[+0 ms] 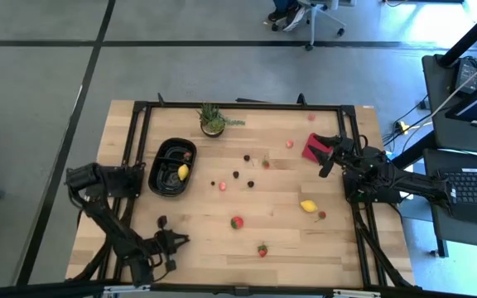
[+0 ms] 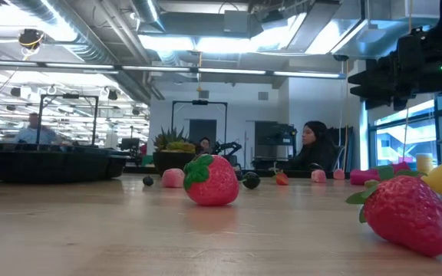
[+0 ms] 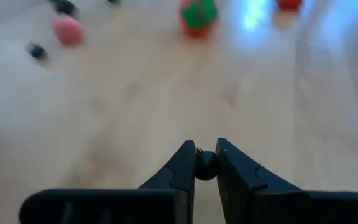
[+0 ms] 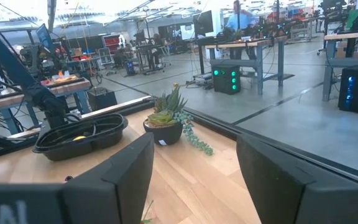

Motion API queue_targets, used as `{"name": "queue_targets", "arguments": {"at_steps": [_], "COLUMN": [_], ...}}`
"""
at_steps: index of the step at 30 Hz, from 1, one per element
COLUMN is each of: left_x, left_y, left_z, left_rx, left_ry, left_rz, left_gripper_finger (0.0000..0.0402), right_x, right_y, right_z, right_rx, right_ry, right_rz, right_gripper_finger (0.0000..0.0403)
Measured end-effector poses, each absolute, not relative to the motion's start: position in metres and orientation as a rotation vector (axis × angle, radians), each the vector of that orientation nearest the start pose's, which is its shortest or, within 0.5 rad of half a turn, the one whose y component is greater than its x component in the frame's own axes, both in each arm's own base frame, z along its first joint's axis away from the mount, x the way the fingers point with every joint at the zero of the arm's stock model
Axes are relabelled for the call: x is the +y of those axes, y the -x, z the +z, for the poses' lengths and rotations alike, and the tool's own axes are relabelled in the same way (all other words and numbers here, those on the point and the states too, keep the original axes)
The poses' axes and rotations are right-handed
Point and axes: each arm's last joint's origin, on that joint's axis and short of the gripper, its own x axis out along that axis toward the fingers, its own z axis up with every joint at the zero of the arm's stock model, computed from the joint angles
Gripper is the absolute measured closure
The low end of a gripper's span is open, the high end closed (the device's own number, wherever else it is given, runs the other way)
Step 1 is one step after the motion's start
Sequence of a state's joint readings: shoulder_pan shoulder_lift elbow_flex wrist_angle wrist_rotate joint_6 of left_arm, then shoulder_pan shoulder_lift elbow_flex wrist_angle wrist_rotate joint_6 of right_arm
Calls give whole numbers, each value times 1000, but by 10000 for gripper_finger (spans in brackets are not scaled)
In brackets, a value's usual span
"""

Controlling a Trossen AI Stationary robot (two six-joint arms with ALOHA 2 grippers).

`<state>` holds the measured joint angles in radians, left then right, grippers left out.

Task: Pick and placing Produce into tupperware
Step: Put the blueberry into the black container

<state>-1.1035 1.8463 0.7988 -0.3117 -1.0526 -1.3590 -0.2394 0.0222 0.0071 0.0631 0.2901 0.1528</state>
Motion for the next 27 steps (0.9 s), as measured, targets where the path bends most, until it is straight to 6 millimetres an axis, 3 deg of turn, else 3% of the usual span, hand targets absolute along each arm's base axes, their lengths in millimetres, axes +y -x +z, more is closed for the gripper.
{"name": "queue_targets", "arguments": {"at_steps": [7, 15, 20, 27], "left_x": [-194, -125, -98, -73], "left_y": [-165, -168, -170, -181], "left_z": [138, 180, 188, 190], "left_rx": [579, 836, 1029, 1093], "left_ry": [95, 361, 450, 441], "left_rz": [526, 850, 940, 990], "left_gripper_finger": [366, 360, 366, 332], "right_x": [-31, -31, -31, -31], "right_y": [-93, -93, -93, -93], "right_z": [170, 170, 170, 170], "right_rx": [-89, -89, -88, -88], "right_ry": [-150, -150, -149, -144], "right_rz": [-525, -524, -525, -525], "right_gripper_finger": [171, 171, 171, 171]}}
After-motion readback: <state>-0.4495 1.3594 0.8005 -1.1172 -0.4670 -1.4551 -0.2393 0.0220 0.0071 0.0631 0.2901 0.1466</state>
